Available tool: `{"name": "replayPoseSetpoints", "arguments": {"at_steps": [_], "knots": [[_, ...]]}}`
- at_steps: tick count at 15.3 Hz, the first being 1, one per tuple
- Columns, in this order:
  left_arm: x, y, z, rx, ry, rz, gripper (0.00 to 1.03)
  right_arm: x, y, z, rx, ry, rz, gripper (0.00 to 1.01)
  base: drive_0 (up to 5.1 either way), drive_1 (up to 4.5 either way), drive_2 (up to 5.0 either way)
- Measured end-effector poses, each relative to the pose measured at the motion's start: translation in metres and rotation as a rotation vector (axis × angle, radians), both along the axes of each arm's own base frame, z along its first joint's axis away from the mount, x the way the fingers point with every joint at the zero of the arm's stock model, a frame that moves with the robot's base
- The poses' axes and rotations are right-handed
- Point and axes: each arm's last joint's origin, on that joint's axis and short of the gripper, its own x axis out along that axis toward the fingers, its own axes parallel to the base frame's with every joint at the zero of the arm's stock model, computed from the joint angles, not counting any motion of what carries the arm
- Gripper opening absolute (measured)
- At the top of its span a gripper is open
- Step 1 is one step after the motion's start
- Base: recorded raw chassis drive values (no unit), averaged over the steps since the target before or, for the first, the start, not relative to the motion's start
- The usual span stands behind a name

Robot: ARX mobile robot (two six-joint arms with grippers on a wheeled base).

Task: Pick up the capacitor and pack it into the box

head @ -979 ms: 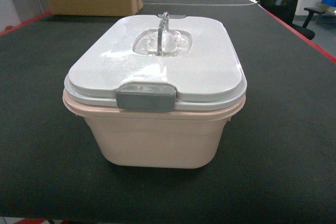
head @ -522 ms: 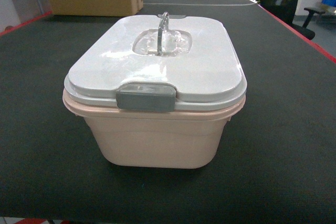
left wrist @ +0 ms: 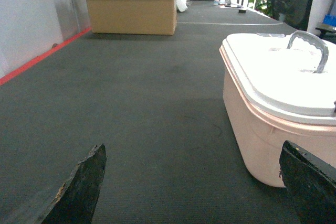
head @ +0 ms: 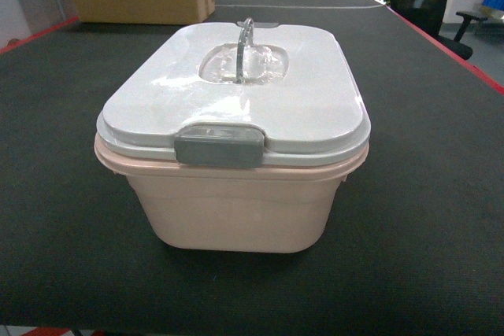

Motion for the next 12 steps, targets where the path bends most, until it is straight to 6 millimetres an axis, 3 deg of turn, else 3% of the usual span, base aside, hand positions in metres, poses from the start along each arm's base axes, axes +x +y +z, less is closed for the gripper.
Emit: {"name": "replayPoseSetpoints", "arguments": {"at_steps": [12], "knots": [[0.0, 0.0, 0.0, 0.0, 0.0, 0.0, 0.98, 0.0, 0.0, 0.0, 0.0, 0.0, 0.0, 0.98, 0.0, 0.0, 0.0]]}}
